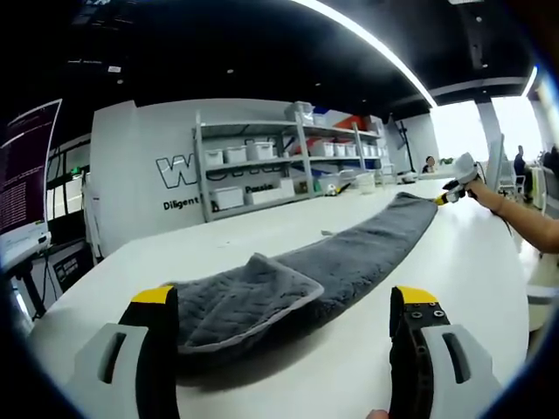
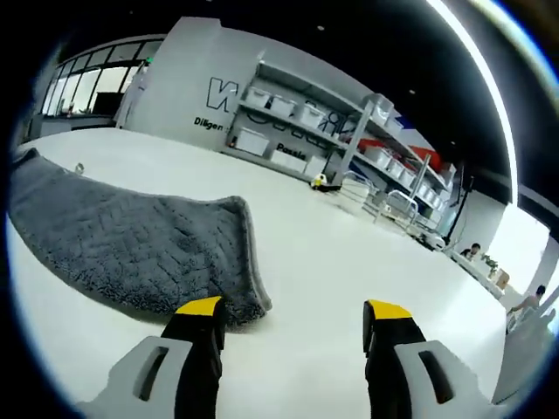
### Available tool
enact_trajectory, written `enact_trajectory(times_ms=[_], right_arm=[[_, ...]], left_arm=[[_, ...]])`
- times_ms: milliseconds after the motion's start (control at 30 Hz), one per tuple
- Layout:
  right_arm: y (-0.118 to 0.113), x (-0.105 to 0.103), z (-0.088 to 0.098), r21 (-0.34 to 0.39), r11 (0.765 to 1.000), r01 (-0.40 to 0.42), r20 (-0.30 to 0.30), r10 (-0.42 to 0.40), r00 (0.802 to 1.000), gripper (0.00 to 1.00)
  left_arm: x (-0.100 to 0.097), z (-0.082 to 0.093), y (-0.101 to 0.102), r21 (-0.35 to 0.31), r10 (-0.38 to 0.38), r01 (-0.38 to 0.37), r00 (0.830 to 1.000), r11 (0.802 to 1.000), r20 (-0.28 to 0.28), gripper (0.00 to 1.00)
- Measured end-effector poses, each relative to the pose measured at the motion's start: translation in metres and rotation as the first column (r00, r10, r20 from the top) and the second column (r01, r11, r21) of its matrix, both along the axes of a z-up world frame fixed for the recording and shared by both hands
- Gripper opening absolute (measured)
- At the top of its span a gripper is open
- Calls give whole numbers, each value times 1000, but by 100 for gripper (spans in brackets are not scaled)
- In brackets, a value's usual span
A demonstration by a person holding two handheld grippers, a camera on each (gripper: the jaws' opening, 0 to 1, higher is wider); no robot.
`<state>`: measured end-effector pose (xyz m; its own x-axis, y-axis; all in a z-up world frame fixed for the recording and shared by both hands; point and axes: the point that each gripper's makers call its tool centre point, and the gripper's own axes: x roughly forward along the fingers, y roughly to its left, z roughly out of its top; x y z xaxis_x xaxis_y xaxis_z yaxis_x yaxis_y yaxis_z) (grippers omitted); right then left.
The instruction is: Open the folded towel by lifting each exposed corner and separating the folded layers until the towel lies flat within the target outline without major curled edges
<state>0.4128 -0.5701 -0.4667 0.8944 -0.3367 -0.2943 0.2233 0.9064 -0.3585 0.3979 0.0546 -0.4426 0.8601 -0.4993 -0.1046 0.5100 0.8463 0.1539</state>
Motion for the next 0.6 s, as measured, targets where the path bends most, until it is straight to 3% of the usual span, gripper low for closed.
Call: enact_trajectory(times_ms=[100, 333, 433, 600], right_arm=[[3, 4, 3, 29, 999, -20, 28, 20, 999, 82], [21, 11, 5, 54, 994, -100, 56, 97, 994, 89], [26, 13, 4, 99, 988, -117, 69, 110, 992, 99], [40, 17, 2, 132, 977, -167, 77, 158, 984, 99]], left_arm=[[0, 0, 1, -8, 2, -2, 1000, 1000, -5, 99], [0, 0, 1, -11, 1, -1, 1000, 1000, -5, 99], [0, 0, 1, -11, 1, -1, 1000, 1000, -4, 99], [0, 0, 1, -11, 1, -1, 1000, 1000, -4, 99]])
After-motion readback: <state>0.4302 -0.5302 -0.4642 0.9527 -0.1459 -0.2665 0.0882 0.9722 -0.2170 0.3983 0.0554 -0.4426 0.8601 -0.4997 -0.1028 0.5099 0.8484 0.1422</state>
